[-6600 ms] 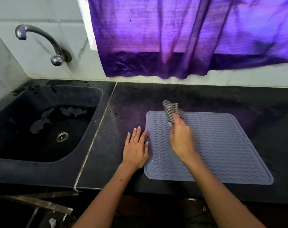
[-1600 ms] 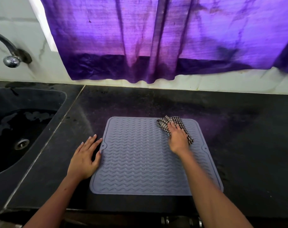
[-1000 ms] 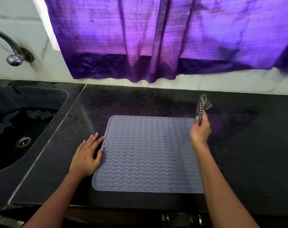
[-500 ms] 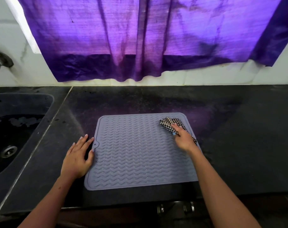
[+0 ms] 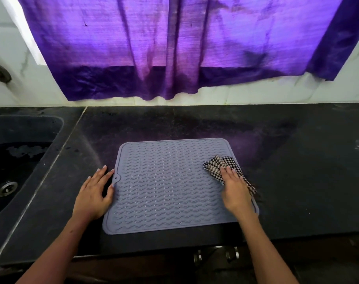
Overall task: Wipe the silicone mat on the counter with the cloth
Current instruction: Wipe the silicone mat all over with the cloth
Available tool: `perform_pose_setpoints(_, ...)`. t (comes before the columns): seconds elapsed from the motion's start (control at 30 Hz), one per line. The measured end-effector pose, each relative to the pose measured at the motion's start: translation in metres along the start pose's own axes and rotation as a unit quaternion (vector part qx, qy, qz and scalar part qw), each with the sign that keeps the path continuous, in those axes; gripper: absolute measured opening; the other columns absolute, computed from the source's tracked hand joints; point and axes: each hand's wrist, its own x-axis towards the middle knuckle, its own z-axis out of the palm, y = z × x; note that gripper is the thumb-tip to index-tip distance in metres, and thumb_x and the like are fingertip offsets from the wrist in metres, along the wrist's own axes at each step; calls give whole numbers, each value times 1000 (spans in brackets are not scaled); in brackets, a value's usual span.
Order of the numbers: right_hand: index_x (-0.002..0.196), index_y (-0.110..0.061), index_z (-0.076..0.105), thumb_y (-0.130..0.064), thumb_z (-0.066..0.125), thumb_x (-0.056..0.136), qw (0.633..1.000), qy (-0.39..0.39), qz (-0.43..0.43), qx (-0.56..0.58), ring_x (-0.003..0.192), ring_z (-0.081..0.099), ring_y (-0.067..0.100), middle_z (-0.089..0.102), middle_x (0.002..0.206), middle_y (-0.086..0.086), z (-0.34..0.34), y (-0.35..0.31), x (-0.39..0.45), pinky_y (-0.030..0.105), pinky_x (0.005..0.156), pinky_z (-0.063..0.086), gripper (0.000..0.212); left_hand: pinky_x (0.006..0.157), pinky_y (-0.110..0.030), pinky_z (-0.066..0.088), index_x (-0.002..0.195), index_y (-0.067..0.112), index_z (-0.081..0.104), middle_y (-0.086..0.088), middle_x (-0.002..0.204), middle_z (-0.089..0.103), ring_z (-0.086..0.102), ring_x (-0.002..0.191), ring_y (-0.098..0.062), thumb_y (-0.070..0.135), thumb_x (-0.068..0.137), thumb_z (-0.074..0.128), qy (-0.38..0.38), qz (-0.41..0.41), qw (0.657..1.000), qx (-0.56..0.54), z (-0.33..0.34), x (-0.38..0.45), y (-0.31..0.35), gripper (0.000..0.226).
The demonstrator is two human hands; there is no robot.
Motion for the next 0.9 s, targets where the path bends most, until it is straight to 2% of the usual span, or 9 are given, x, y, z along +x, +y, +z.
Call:
perform_pose_setpoints(0.17,149,-19,10,-5,43,90,1000,-9,13,-18,145,11,17,11,158,1,10,3,1,28,118,5,69,114,-38,17,137,19,46,-6,148,37,31,138,-20,52,84,22,8,-1,1000,-4,0,0,3,67)
perform_pose_setpoints(0.27,148,-19,17,0,46,87,1000,-6,12,7,143,19,18,18,156,1,8,4,5,28,117,12,70,114,-38,17,137,19,46,-6,148,37,30,138,-20,53,84,22,8,0,1000,-3,-1,-1,4,67)
perform_pose_setpoints(0.37,143,-22,33,2,45,86,997,-14,17,79,135,36,22,35,149,3,0,8,12,30,111,28,63,114,-39,17,137,19,45,-6,148,37,30,138,-21,54,84,21,4,-1,1000,0,-1,-1,3,68)
perform_pose_setpoints(0.47,135,-24,47,-10,45,93,968,-65,98,223,116,53,28,53,135,10,-24,13,26,30,91,41,44,114,-40,18,137,19,45,-7,148,37,31,138,-22,54,83,21,0,-5,1000,1,-1,0,3,68)
perform_pose_setpoints(0.57,133,-23,50,-12,44,94,931,-10,171,323,114,54,30,59,128,12,-37,9,31,31,90,41,40,114,-40,17,137,19,45,-7,148,37,31,138,-22,54,83,20,-2,-4,1000,0,-2,-1,4,69)
perform_pose_setpoints(0.67,139,-21,41,-1,45,90,969,41,95,226,119,51,29,54,133,9,-27,-24,9,28,95,41,53,114,-39,17,137,19,45,-7,148,37,31,138,-22,54,83,20,1,-6,1000,-1,-2,-1,4,69)
perform_pose_setpoints(0.77,148,-21,19,0,42,89,997,15,-44,66,144,15,21,19,156,4,11,-45,-14,31,119,10,66,115,-39,16,138,19,44,-6,149,36,29,139,-21,54,84,20,3,-5,1000,-1,-1,-1,3,69)
perform_pose_setpoints(0.83,149,-20,11,-2,40,90,998,9,-62,14,146,5,17,9,158,2,25,-41,-16,29,117,-2,68,115,-38,15,138,20,43,-5,149,35,28,139,-20,54,84,20,2,-5,1000,-1,-1,-1,4,69)
perform_pose_setpoints(0.9,149,-21,14,-4,43,89,998,9,-55,25,146,8,16,11,158,0,25,-37,-10,28,117,1,68,115,-38,15,138,20,44,-5,149,35,28,139,-20,54,84,20,6,-4,1000,-4,-1,-1,4,69)
